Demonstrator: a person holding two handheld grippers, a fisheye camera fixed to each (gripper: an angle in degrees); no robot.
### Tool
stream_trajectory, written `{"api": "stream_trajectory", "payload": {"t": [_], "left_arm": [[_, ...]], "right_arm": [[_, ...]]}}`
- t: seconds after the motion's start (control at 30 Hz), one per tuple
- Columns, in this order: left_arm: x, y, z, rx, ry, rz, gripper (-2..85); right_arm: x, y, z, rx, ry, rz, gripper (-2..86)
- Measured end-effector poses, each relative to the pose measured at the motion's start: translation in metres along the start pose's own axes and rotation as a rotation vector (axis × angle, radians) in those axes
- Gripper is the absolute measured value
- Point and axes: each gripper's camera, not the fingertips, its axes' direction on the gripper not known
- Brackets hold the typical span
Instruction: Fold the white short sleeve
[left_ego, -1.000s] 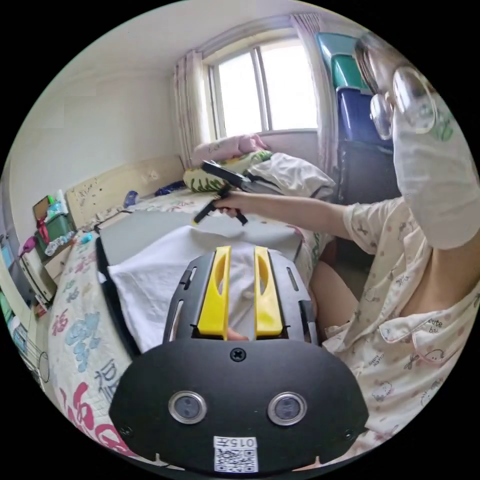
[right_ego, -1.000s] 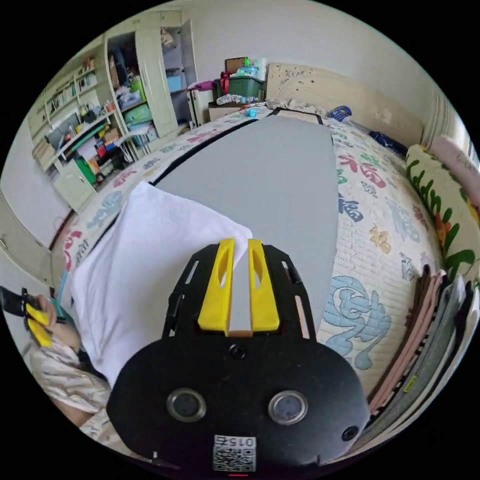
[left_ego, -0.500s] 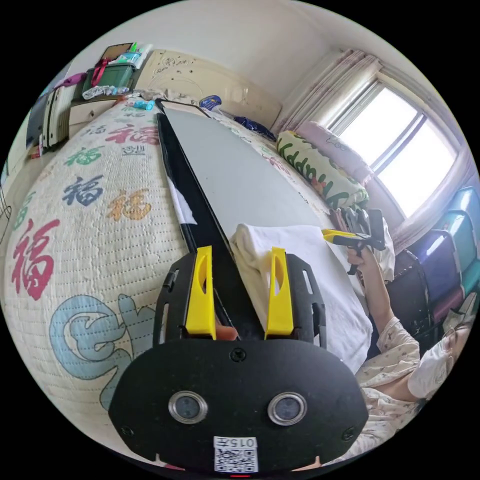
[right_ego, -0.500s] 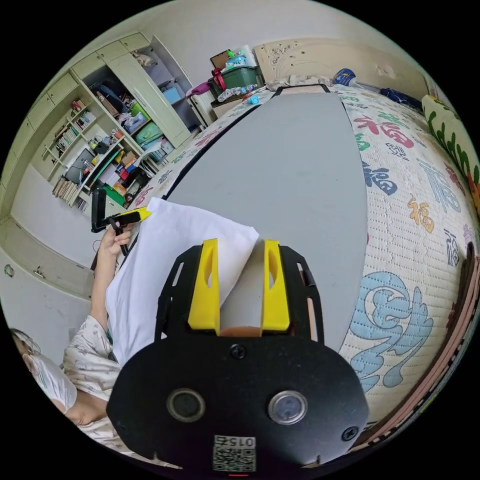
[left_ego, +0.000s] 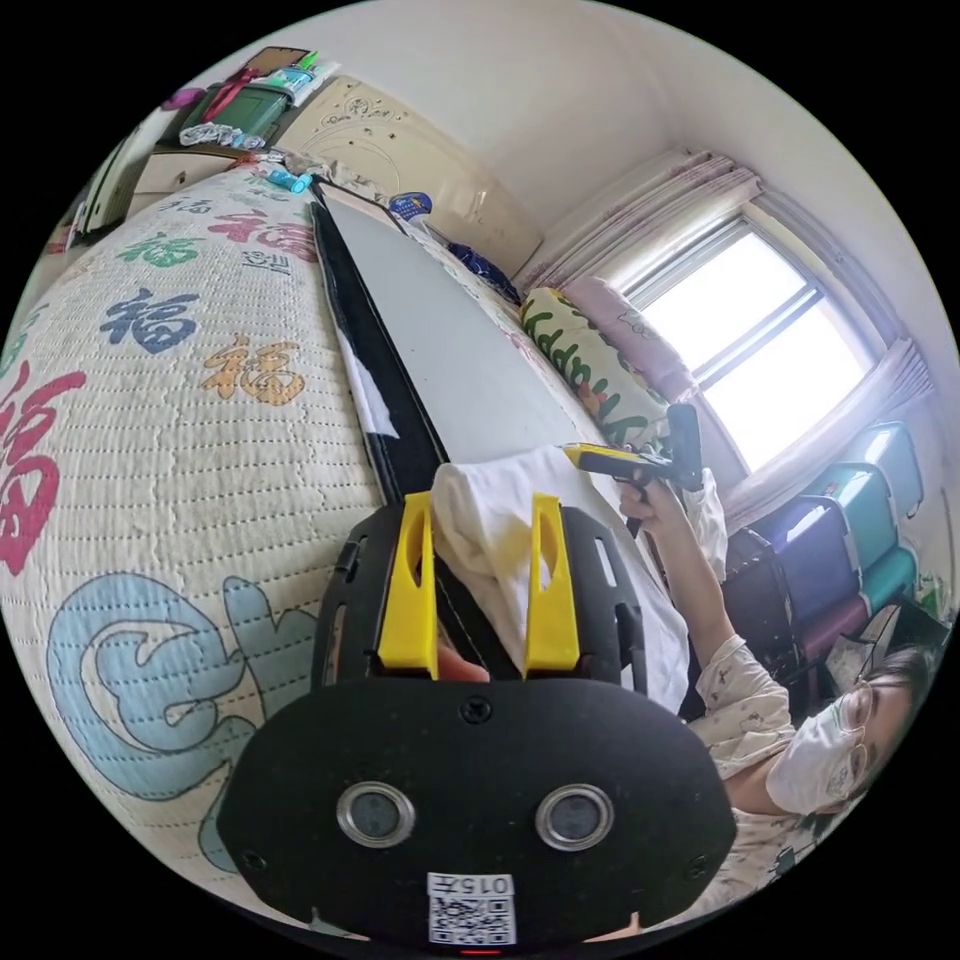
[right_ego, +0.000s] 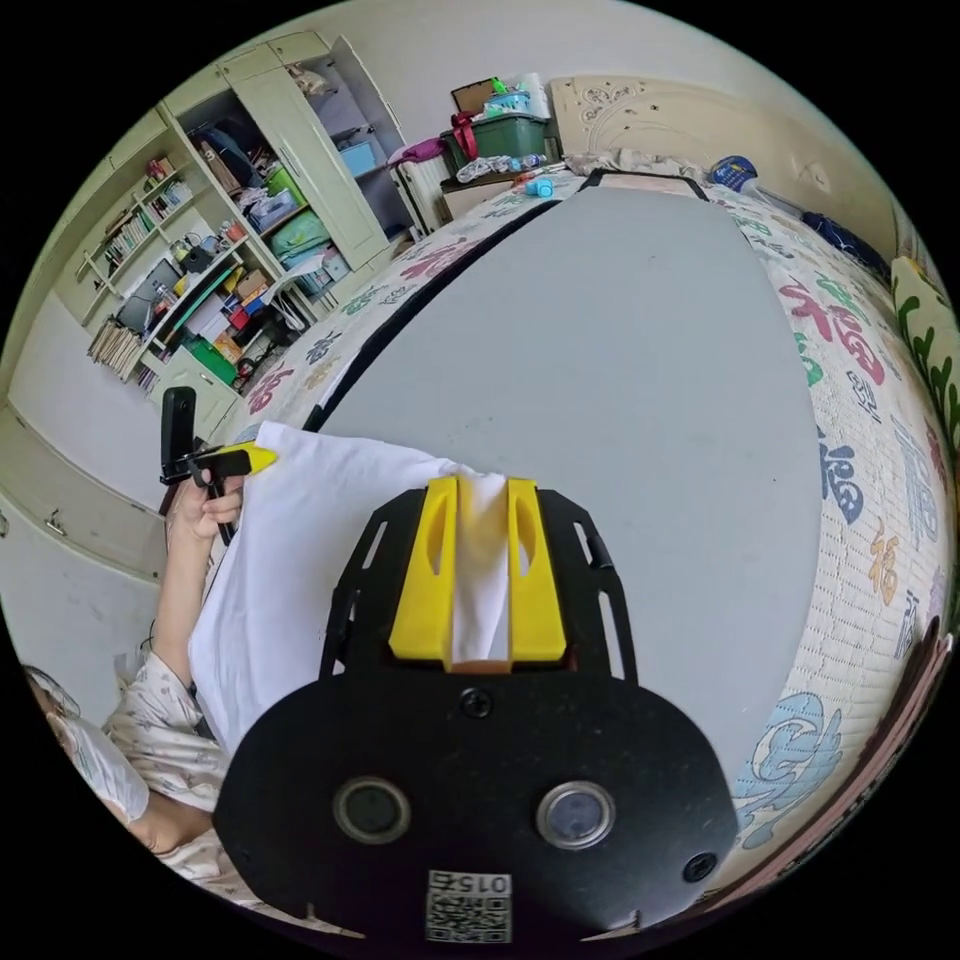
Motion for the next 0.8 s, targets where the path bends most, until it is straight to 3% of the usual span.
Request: {"api": "stream_trajectory", "payload": {"t": [0.13, 0.3, 0.53, 0.8], "left_arm": [[-0.001, -0.032, -0.03, -0.031, 0.07, -0.006, 6.6], [0.062, -0.065, -0.112, 0.042, -0.002, 0.118, 4.3], [0.274, -0.077, -0.326, 0.362, -0.068, 0.412, 2.8], [0.577, 0.025, -0.634, 0.591, -0.254, 0.735, 1.7]], "right_arm": [[-0.014, 0.046, 0.023, 0.013, -0.04, 0.016, 5.7], [-0.043, 0.122, 0.037, 0.126, -0.082, -0.006, 4.4], [-0.151, 0.284, -0.032, 0.413, -0.112, -0.208, 4.0], [-0.342, 0.478, -0.06, 0.717, -0.189, -0.505, 3.9]]}}
